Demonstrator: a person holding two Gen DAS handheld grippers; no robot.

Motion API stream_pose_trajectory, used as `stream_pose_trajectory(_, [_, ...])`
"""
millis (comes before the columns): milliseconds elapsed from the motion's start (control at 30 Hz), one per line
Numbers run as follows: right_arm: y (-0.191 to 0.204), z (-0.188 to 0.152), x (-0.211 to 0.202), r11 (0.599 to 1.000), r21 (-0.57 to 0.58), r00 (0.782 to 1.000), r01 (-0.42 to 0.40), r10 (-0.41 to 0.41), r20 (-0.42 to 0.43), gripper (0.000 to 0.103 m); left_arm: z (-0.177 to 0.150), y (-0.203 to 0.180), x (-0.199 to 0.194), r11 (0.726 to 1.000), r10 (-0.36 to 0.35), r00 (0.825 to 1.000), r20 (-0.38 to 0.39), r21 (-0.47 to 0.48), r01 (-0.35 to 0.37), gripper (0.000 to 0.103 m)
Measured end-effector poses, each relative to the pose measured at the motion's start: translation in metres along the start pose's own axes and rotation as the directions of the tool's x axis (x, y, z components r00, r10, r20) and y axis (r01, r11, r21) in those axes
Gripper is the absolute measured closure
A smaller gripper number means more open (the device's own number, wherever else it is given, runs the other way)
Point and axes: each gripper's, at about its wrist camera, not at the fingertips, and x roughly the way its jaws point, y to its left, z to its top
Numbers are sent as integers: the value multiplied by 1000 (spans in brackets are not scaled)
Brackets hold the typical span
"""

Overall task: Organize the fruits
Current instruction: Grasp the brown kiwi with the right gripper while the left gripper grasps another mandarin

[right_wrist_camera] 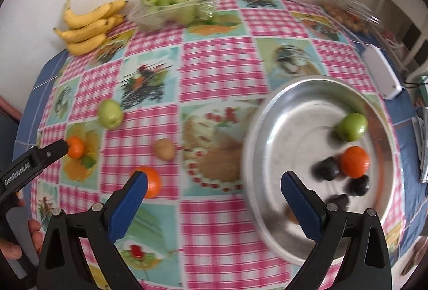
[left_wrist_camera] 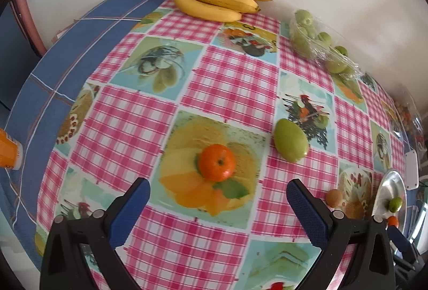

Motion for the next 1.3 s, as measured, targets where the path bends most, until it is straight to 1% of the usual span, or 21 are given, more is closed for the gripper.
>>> stream_pose_trajectory(300, [32,-4,11,998,-44,998,-50,49,-32,3,2,16,4,999,19,1000,-6,-26,-19,0])
stream_pose_trajectory(400, [41,-6,18,996,-85,999,-36,32,-44,3,1,15,7,1000,24,1000,-12,-17,-24,0])
stream_pose_trajectory(533, [47,-6,24,992,-123,999,-16,13,-31,3,-1,12,11,1000,22,1000,-20,-8,-22,0])
stream_pose_trajectory(833, [45,-5,36,994,-61,995,-90,87,-57,3,-1,10,19,1000,16,1000,-19,-19,-16,0])
stream_pose_trajectory(1033, [44,4,35,990,-40,990,-139,137,-42,3,3,5,18,1000,-7,1000,13,-12,8,0])
stream_pose_trajectory(1133, [45,7,33,991,-35,992,-129,129,-18,3,5,3,19,1000,-15,1000,20,-6,15,0])
stream_pose_trajectory(1300, [46,13,30,995,-80,998,-61,63,13,3,10,1,24,1000,-21,1000,17,3,21,0])
